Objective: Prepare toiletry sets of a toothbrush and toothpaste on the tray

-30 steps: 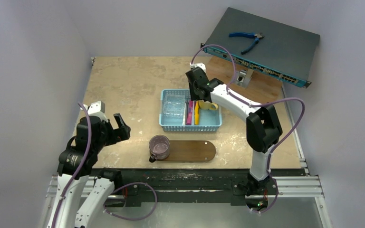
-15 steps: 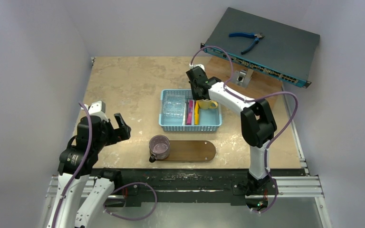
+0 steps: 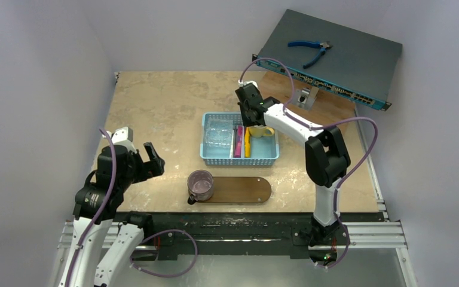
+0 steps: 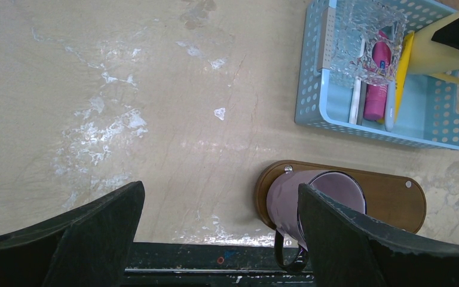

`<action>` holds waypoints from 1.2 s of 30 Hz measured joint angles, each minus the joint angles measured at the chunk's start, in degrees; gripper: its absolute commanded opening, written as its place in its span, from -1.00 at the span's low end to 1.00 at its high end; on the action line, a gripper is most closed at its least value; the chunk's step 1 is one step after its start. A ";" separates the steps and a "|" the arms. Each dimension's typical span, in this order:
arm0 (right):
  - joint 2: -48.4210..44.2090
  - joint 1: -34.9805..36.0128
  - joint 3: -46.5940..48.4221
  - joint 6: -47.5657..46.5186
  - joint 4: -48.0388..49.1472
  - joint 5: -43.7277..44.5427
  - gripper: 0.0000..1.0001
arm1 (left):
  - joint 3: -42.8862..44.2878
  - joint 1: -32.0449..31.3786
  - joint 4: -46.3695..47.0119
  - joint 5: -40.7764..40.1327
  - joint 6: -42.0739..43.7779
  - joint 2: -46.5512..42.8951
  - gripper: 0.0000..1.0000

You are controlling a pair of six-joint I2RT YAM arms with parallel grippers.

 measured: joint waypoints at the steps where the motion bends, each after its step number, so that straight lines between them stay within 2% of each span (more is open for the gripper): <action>1: -0.48 0.00 -0.46 -0.04 0.22 -0.17 -1.00 | 0.00 0.00 0.02 0.00 0.00 0.04 1.00; 20: -18.60 0.48 -7.52 -1.38 1.07 -1.66 -1.00 | -0.22 0.00 0.42 0.79 0.20 1.79 1.00; 36: -36.72 7.63 -13.60 -5.20 -3.19 -2.80 -1.00 | -0.26 0.00 0.66 1.90 0.63 3.93 1.00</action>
